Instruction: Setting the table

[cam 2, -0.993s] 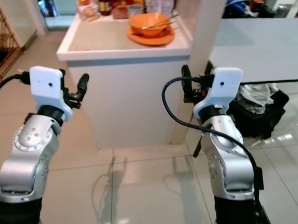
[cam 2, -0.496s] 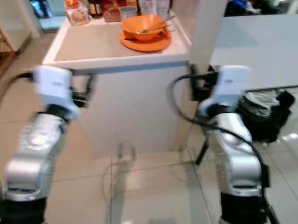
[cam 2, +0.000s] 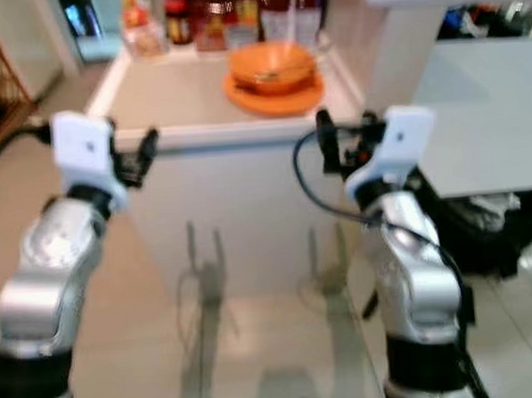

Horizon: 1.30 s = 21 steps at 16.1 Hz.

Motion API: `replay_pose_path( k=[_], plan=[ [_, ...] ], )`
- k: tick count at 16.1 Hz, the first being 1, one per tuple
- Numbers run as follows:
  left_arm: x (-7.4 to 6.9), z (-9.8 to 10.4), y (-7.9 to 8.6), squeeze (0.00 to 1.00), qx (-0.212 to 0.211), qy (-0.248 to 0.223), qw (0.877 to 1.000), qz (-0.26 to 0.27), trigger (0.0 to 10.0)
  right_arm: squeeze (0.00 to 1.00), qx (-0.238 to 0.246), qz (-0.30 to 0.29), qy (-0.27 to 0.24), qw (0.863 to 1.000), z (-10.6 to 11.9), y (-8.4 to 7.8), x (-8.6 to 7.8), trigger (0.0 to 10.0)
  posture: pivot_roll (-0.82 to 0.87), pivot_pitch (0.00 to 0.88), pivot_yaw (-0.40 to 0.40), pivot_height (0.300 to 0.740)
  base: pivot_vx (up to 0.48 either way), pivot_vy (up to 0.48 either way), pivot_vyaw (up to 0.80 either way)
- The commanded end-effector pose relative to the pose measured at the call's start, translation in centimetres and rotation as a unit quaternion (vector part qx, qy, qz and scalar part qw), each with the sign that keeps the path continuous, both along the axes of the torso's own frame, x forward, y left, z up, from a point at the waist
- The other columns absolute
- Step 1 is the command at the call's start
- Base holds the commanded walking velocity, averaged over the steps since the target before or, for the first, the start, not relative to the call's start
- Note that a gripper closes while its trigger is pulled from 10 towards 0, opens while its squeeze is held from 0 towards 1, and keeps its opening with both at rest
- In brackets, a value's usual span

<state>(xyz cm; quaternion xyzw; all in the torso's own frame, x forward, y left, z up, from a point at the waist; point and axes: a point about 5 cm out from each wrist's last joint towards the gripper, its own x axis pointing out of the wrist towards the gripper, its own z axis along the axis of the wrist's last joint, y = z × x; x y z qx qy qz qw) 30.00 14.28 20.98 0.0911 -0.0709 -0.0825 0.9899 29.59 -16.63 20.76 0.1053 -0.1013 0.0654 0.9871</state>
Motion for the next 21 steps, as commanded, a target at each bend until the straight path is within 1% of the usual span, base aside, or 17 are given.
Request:
replay_pose_path(
  k=[1,3,4,5,6,8,11,15,17,21],
  plan=[
    [0.0,0.4,0.4,0.00,0.007,-0.007,1.000,0.006,10.0,1.00,0.007,0.020,0.001,1.000,0.2,0.4,0.1,10.0,0.04,0.004,-0.010,0.740,0.390,0.000,0.00],
    [0.1,0.4,0.3,0.00,0.007,-0.007,1.000,0.006,10.0,1.00,0.001,0.027,0.011,1.000,0.1,0.7,0.3,10.0,0.04,0.003,-0.013,0.740,0.386,0.000,0.00],
    [0.1,0.4,0.3,0.00,0.007,-0.008,1.000,0.005,10.0,1.00,-0.019,0.018,0.021,0.999,-0.1,0.6,0.4,10.0,0.04,0.002,-0.015,0.740,0.390,0.000,0.00],
    [0.1,0.5,0.2,0.00,0.007,-0.009,1.000,0.003,10.0,0.00,-0.029,0.011,0.025,0.999,-0.1,0.5,0.5,10.0,0.04,0.002,-0.016,0.740,0.390,0.000,0.00],
    [0.1,0.5,0.1,0.00,0.007,-0.009,1.000,0.003,10.0,0.00,-0.032,0.003,0.027,0.999,-0.2,0.3,0.6,10.0,0.04,0.002,-0.016,0.740,0.386,0.000,0.00],
    [0.1,0.5,-0.5,0.00,0.007,-0.012,1.000,-0.010,10.0,0.00,-0.032,-0.014,0.028,0.999,-0.2,-0.5,0.4,10.0,0.04,0.000,-0.017,0.740,0.386,0.000,0.00],
    [0.1,0.6,-0.8,0.00,0.007,-0.015,1.000,-0.015,10.0,0.00,-0.034,-0.026,0.034,0.998,-0.5,-1.0,0.3,10.0,0.03,0.000,-0.019,0.740,0.389,0.000,0.00],
    [0.1,0.6,-1.1,0.00,0.003,-0.017,1.000,-0.020,10.0,0.00,-0.028,-0.041,0.032,0.998,-0.2,-1.6,0.2,10.0,0.03,0.000,-0.016,0.740,0.387,0.000,0.00],
    [0.0,0.7,-1.4,0.00,0.004,-0.019,1.000,-0.024,10.0,0.00,-0.019,-0.057,0.030,0.998,0.1,-2.4,0.3,10.0,0.03,0.000,-0.018,0.740,0.386,0.000,0.00],
    [-0.1,0.6,-1.5,0.00,0.005,-0.018,0.999,-0.030,10.0,0.00,0.002,-0.071,0.032,0.997,0.4,-3.3,0.4,10.0,0.03,0.000,-0.018,0.740,0.381,0.000,0.00]
  ],
)
